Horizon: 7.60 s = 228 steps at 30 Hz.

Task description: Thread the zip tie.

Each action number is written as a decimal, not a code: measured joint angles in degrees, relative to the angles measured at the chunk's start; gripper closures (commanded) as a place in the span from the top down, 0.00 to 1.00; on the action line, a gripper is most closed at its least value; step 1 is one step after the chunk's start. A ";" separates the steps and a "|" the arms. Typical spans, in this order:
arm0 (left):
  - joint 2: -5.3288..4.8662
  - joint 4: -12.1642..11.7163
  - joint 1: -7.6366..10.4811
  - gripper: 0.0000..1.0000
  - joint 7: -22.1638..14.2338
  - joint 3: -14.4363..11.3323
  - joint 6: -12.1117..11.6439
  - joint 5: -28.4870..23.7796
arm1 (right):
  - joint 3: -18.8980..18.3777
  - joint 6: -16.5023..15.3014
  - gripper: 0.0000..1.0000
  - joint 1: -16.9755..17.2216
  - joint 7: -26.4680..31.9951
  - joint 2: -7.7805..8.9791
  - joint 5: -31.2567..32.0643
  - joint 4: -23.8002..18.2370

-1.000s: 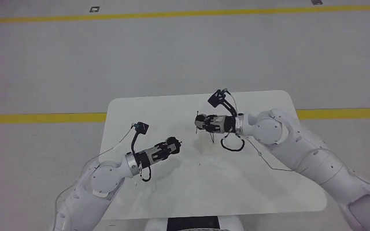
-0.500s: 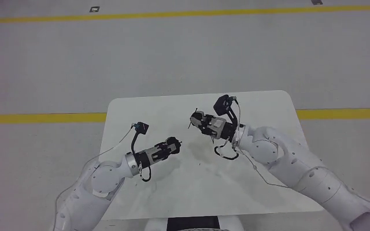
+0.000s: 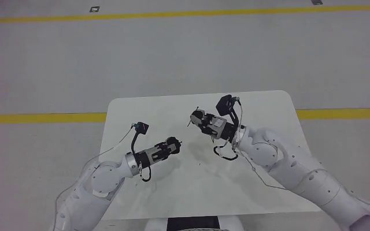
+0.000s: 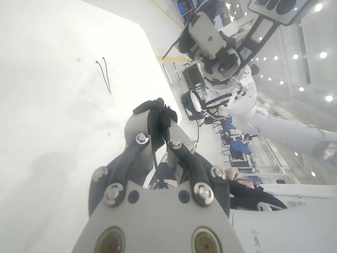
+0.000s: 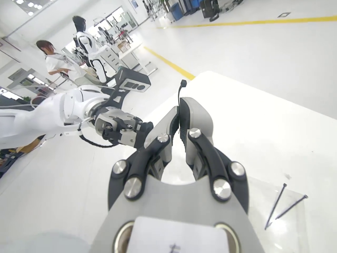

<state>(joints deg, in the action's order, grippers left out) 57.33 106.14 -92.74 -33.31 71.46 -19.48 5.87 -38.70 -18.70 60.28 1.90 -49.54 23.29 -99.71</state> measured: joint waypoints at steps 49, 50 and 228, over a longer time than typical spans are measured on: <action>0.00 0.00 0.00 0.00 0.00 0.00 0.00 0.00 | -0.74 3.31 0.00 18.38 -26.48 -4.67 15.84 0.65; 0.00 0.00 0.00 0.00 0.00 0.00 0.00 0.00 | -0.57 3.41 0.00 18.34 -26.60 -4.94 15.88 0.89; -0.65 0.18 0.46 0.00 0.89 -1.30 0.00 -1.83 | -11.44 -0.78 0.00 26.19 -16.29 -14.83 19.56 1.72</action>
<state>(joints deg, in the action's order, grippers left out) 56.69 106.33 -92.28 -32.42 70.16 -19.48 4.04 -50.13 -19.48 86.47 -14.39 -64.37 42.85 -97.99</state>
